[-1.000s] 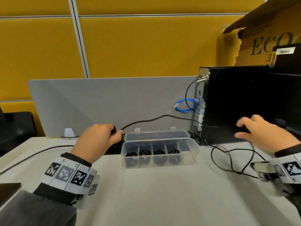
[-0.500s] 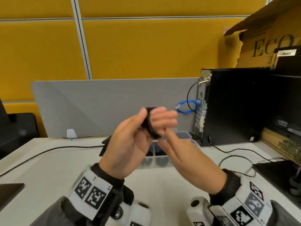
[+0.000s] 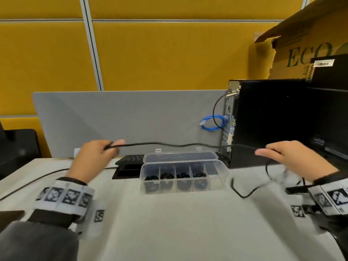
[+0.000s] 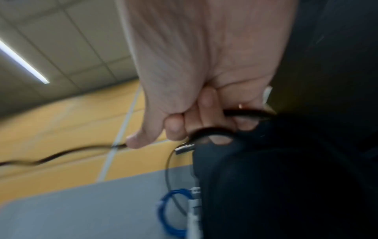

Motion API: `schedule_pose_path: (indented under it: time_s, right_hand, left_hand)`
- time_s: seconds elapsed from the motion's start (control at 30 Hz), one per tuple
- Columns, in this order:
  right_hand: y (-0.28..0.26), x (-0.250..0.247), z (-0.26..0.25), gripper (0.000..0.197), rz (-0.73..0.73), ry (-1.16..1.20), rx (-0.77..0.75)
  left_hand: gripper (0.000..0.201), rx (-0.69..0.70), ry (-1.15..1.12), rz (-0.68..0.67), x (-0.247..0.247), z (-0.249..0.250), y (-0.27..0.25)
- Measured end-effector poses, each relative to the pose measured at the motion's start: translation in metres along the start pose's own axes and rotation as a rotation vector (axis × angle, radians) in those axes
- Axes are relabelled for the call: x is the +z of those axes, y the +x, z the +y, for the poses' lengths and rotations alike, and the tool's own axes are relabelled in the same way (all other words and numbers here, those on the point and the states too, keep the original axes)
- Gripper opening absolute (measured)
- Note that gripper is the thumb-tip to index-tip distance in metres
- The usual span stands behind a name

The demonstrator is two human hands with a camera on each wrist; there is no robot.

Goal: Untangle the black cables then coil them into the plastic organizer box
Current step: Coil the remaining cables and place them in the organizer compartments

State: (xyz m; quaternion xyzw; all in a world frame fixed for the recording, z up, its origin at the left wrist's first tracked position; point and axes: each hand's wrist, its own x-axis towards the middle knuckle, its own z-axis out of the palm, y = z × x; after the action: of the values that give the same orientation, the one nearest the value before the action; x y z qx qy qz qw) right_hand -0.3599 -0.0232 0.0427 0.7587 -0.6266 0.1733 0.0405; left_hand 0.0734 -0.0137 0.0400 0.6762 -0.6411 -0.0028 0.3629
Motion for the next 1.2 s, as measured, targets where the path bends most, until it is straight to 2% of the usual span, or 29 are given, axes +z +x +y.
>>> schedule_pose_path:
  time_s: [0.1,0.17,0.2,0.27,0.33,0.47,0.5,0.53,0.6,0.67,0.73,0.77,0.8,0.83,0.87,0.9,0.93,1.0,1.03,1.07,1.13,1.17,1.2]
  right_hand:
    - [-0.002,0.003,0.042,0.072,0.104,-0.130,0.168]
    - [-0.004,0.012,0.051,0.084,-0.010,-0.215,0.177]
    - [-0.004,0.015,0.047,0.072,-0.113,-0.245,0.171]
    - [-0.005,0.022,0.027,0.033,-0.249,-0.217,0.162]
    - [-0.007,0.021,-0.006,0.042,-0.308,-0.106,0.053]
    - [-0.023,0.011,-0.096,0.066,-0.124,0.260,-0.214]
    - [-0.028,0.014,-0.117,0.069,-0.114,0.319,-0.306]
    - [-0.034,0.020,-0.135,0.063,-0.090,0.341,-0.411]
    - [-0.039,0.036,-0.154,0.035,-0.033,0.405,-0.561]
    - [-0.035,0.045,-0.156,0.028,0.047,0.563,-0.543]
    - [-0.025,0.048,-0.149,0.028,0.253,0.662,-0.437]
    - [-0.020,0.046,-0.146,0.028,0.340,0.648,-0.393]
    - [-0.017,0.046,-0.145,0.031,0.361,0.618,-0.376]
    - [-0.016,0.047,-0.148,0.033,0.317,0.568,-0.371]
    - [-0.017,0.051,-0.152,0.032,0.224,0.516,-0.392]
    - [-0.020,0.055,-0.158,0.029,0.098,0.482,-0.424]
    - [-0.025,0.058,-0.163,0.024,-0.026,0.482,-0.461]
    - [-0.033,0.061,-0.167,0.015,-0.191,0.478,-0.520]
    - [-0.035,0.057,-0.164,0.015,-0.209,0.451,-0.534]
    - [-0.034,0.052,-0.159,0.016,-0.200,0.399,-0.528]
    - [-0.031,0.039,-0.143,0.021,-0.153,0.281,-0.493]
    - [-0.029,0.034,-0.132,0.026,-0.130,0.239,-0.462]
    - [-0.025,0.029,-0.120,0.031,-0.105,0.208,-0.427]
  left_hand:
    - [0.054,-0.173,-0.010,0.098,-0.016,-0.030,0.007]
    - [0.056,-0.229,0.044,0.043,-0.016,-0.036,0.007]
    - [0.055,-0.249,0.057,-0.003,-0.014,-0.035,0.006]
    - [0.053,-0.251,0.063,-0.090,-0.008,-0.024,0.004]
    - [0.053,-0.198,0.078,-0.149,-0.003,-0.003,-0.001]
    - [0.052,-0.033,0.035,-0.209,0.007,0.042,-0.018]
    - [0.053,0.013,-0.008,-0.224,0.010,0.051,-0.023]
    - [0.052,0.056,-0.067,-0.237,0.011,0.059,-0.028]
    - [0.049,0.113,-0.197,-0.266,0.010,0.072,-0.035]
    - [0.045,0.096,-0.381,-0.362,0.007,0.077,-0.040]
    - [0.040,0.085,-0.679,-0.635,0.006,0.079,-0.047]
    - [0.034,0.121,-0.861,-0.792,0.006,0.079,-0.051]
    - [0.026,0.185,-1.097,-0.933,0.006,0.080,-0.055]
    - [0.025,0.233,-1.372,-1.031,0.006,0.084,-0.058]
    - [0.033,0.214,-1.607,-1.052,0.008,0.089,-0.058]
    - [0.040,0.160,-1.722,-0.992,0.009,0.095,-0.056]
    - [0.042,0.134,-1.648,-0.832,0.012,0.100,-0.054]
    - [0.040,0.210,-1.129,-0.398,0.021,0.101,-0.052]
    - [0.046,0.273,-0.852,-0.281,0.023,0.102,-0.052]
    - [0.056,0.350,-0.563,-0.266,0.026,0.098,-0.052]
    - [0.063,0.462,-0.062,-0.382,0.036,0.087,-0.052]
    - [0.060,0.478,0.061,-0.418,0.039,0.080,-0.052]
    - [0.057,0.469,0.090,-0.425,0.040,0.072,-0.050]
